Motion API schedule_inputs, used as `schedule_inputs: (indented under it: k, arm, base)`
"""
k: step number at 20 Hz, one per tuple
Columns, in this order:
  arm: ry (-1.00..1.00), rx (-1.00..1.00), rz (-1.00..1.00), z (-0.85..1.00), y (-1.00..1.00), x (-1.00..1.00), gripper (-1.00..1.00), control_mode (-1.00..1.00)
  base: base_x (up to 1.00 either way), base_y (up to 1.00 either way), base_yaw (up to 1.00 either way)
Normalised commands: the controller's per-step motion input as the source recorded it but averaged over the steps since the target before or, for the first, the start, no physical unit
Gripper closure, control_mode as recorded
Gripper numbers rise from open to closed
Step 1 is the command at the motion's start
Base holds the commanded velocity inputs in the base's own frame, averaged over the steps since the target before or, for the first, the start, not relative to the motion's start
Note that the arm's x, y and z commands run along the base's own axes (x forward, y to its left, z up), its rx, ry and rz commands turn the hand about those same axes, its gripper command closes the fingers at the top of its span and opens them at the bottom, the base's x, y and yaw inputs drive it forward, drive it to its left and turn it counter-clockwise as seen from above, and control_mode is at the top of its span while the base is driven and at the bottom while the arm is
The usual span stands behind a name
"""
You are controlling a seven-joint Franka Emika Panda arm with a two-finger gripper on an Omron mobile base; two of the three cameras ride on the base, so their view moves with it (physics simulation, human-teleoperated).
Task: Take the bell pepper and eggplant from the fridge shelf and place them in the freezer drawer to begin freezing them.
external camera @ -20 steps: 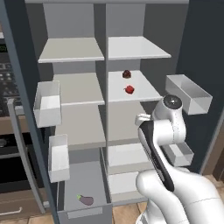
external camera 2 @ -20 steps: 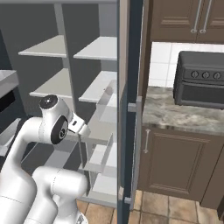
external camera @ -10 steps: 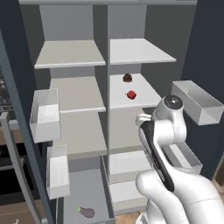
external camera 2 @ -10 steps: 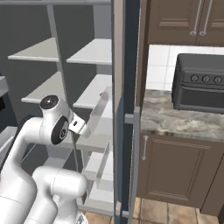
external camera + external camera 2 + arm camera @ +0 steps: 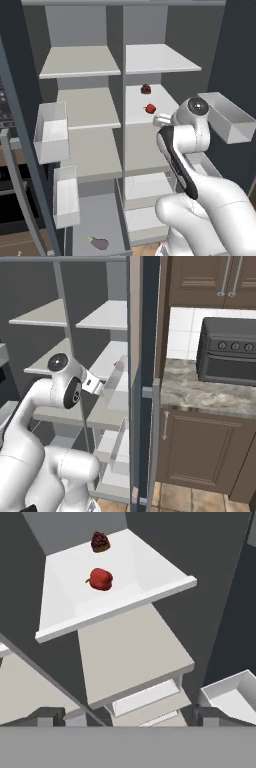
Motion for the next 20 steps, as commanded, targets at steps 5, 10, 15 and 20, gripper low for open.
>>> schedule_inputs:
  k: [5, 10, 15, 20]
  arm:
    - [0.00, 0.00, 0.02, 0.19, 0.00, 0.78, -1.00, -1.00]
    - [0.06, -0.01, 0.00, 0.07, -0.04, 0.70, -1.00, -1.00]
    - [-0.01, -0.12, 0.08, -0.14, -0.07, 0.34, -1.00, -1.00]
    - [0.00, -0.07, 0.00, -0.15, -0.33, 0.50, -1.00, -1.00]
  base:
    - [0.00, 0.00, 0.00]
    - [0.00, 0.00, 0.00]
    - [0.00, 0.00, 0.00]
    - [0.00, 0.00, 0.00]
